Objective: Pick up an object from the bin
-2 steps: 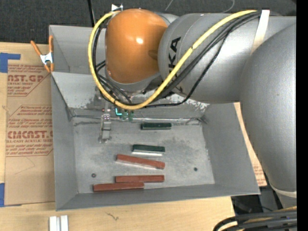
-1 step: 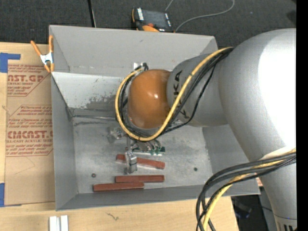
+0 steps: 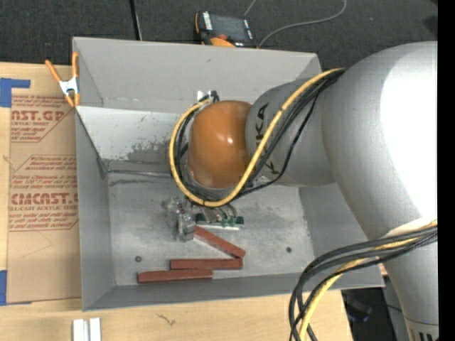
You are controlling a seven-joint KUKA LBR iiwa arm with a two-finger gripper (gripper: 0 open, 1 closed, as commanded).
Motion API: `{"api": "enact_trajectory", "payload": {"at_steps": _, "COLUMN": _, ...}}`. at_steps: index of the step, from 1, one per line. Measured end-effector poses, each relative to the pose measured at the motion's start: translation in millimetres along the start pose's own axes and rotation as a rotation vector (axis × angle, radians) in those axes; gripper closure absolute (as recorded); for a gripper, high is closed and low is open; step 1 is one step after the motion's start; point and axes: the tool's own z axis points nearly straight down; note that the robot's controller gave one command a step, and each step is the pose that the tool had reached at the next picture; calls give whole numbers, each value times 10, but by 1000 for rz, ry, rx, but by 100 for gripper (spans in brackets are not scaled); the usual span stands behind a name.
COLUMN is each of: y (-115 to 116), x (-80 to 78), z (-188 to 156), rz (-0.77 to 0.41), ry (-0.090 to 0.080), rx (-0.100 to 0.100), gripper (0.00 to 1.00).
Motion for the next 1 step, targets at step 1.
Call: {"api": "enact_trajectory", "payload": {"at_steps": 1, "y": 0, "x": 0, "z": 1, "rz": 0, "ry": 0, "rx": 0, "gripper": 0}}
